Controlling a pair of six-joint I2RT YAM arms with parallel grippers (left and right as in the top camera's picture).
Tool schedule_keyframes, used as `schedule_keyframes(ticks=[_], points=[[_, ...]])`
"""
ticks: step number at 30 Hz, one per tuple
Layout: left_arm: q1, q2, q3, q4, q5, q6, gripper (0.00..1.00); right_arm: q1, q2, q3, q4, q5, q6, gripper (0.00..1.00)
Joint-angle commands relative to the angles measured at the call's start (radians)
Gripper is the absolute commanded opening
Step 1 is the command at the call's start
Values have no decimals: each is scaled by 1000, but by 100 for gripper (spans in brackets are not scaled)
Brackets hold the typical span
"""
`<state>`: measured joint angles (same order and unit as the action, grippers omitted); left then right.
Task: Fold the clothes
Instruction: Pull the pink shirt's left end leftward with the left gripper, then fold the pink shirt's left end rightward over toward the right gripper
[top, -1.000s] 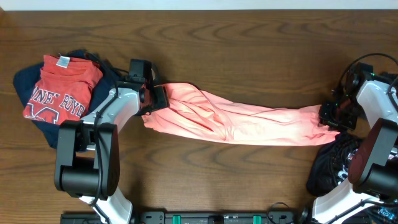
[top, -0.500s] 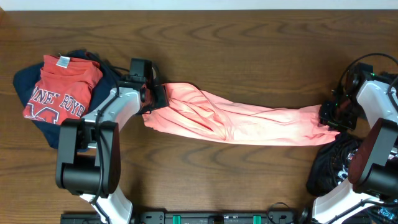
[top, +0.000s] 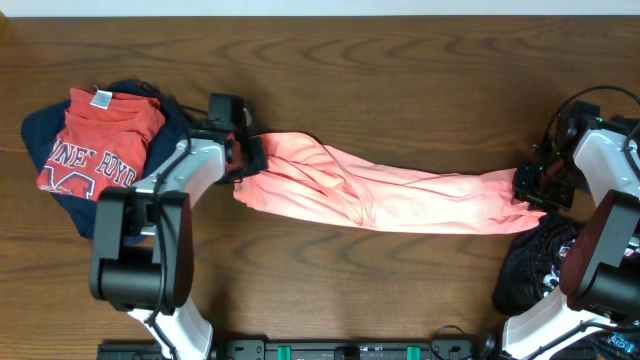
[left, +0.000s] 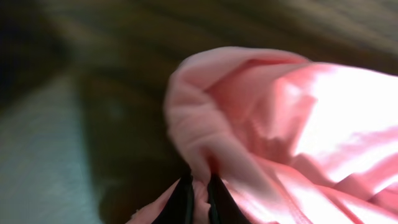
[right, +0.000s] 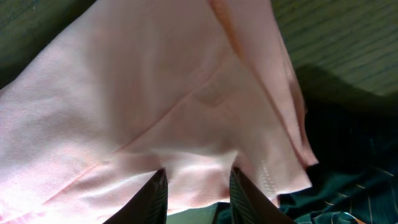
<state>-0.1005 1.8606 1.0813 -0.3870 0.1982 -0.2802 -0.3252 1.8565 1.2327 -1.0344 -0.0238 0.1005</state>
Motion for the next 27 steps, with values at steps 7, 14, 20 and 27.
schedule_keyframes(ticks=[7, 14, 20, 27], points=[[30, -183, -2, -161, -99, -31, 6, -8, -11, -6, -12, -11, 11, 31], [30, -265, -2, -261, -159, -36, 6, -8, -11, -5, -21, -37, 18, 34], [25, -346, -2, -286, -145, -36, 6, -8, -11, -3, -21, -37, 21, 42], [-103, -499, 14, -230, -33, -70, 6, -8, -11, -3, -12, -37, 34, 43]])
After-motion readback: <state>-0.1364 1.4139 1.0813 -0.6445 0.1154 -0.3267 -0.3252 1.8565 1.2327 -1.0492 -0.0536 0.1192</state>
